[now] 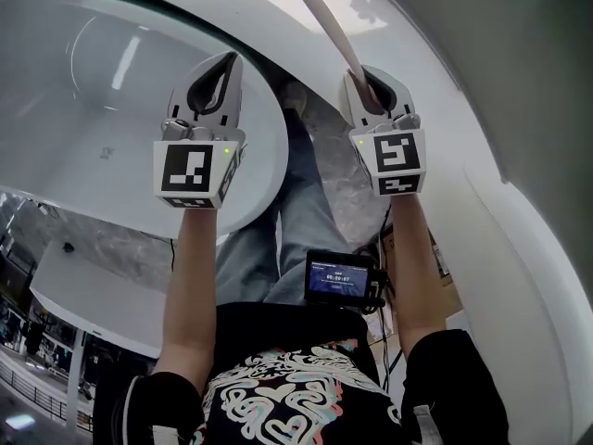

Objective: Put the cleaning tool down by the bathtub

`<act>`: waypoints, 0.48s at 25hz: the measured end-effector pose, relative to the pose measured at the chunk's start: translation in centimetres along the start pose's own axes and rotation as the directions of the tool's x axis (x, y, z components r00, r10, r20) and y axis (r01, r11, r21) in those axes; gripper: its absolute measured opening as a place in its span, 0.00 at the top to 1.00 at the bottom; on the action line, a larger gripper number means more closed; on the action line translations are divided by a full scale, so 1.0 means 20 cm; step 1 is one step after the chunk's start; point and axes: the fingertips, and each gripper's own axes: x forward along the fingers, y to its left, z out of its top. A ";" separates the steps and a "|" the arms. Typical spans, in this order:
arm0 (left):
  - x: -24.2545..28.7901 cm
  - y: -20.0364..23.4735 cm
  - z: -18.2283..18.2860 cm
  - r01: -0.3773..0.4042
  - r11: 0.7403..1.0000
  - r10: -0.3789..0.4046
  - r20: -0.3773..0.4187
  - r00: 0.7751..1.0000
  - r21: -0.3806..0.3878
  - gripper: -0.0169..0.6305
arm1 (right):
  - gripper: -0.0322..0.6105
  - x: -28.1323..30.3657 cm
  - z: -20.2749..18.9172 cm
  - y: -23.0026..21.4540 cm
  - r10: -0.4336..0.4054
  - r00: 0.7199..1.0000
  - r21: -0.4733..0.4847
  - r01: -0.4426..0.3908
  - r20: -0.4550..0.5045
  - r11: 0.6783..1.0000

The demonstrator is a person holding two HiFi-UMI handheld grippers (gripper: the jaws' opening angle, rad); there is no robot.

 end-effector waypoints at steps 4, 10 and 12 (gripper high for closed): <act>0.05 0.04 -0.05 -0.015 1.000 0.015 -0.009 1.000 -0.005 0.95 | 0.84 0.07 -0.06 -0.01 0.011 1.000 -0.006 -0.012 -0.021 1.000; 0.12 0.03 -0.12 -0.020 1.000 0.020 -0.021 1.000 -0.002 0.95 | 0.84 0.14 -0.18 -0.05 0.019 0.999 -0.002 -0.019 -0.042 1.000; 0.14 0.03 -0.13 -0.019 1.000 0.019 -0.023 1.000 -0.001 0.95 | 0.84 0.17 -0.19 -0.06 0.018 0.999 -0.004 -0.018 -0.048 1.000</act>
